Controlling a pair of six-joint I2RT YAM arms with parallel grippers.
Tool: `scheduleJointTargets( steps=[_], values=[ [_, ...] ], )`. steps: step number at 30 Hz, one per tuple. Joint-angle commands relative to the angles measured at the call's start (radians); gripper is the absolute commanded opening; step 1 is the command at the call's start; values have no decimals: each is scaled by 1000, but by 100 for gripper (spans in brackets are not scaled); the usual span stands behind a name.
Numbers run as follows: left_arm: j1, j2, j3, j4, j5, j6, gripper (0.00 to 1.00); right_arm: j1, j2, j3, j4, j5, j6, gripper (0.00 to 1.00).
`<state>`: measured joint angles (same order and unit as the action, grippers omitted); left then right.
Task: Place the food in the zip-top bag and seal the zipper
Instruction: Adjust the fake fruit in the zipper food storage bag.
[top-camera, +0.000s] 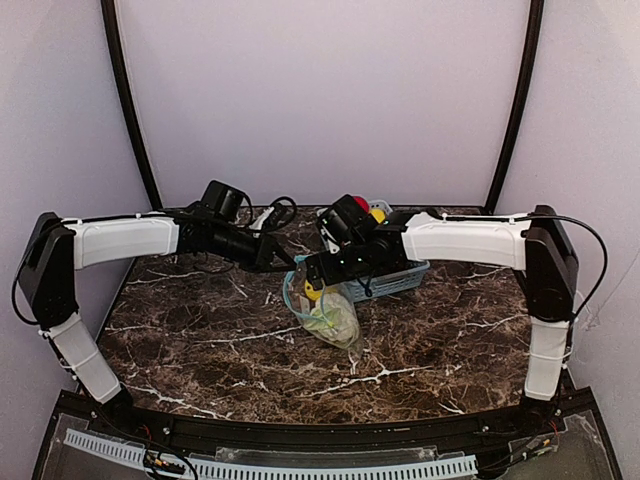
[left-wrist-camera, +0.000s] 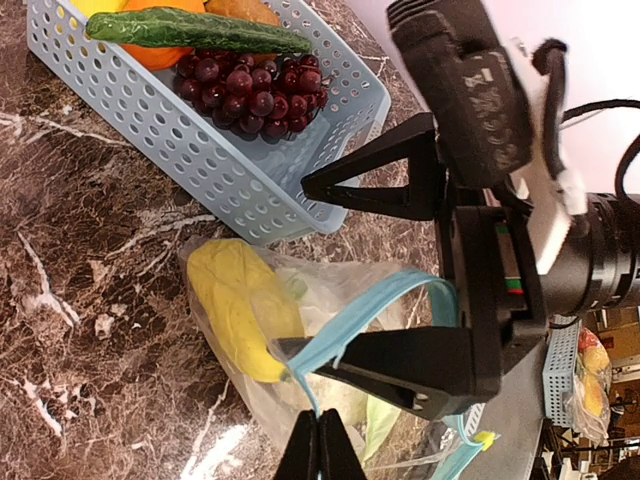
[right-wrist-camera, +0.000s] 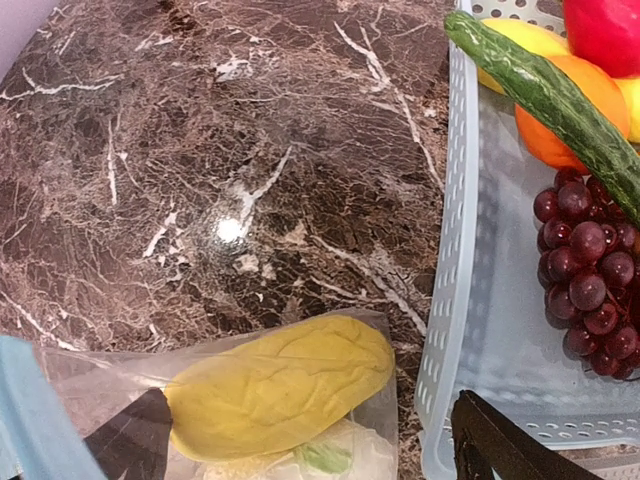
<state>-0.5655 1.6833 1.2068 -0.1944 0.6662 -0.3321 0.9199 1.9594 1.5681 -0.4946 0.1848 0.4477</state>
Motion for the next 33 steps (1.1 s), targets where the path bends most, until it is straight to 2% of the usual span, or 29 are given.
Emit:
scheduleJointTargets(
  steps=[1, 13, 18, 25, 33],
  values=[
    [0, -68, -15, 5, -4, 29, 1, -18, 51, -34, -61, 97, 20, 95],
    [-1, -64, -14, -14, -30, 29, 1, -21, 41, -21, -80, 99, 11, 95],
    [-1, -49, -9, -34, -66, 23, 1, -17, -27, -19, -35, -46, -38, 97],
    [5, -70, -9, -58, -141, 39, 1, -16, -243, -117, 88, -296, -96, 98],
    [22, -133, 20, -89, -130, 55, 1, -58, -393, -159, 3, -197, -132, 99]
  ],
)
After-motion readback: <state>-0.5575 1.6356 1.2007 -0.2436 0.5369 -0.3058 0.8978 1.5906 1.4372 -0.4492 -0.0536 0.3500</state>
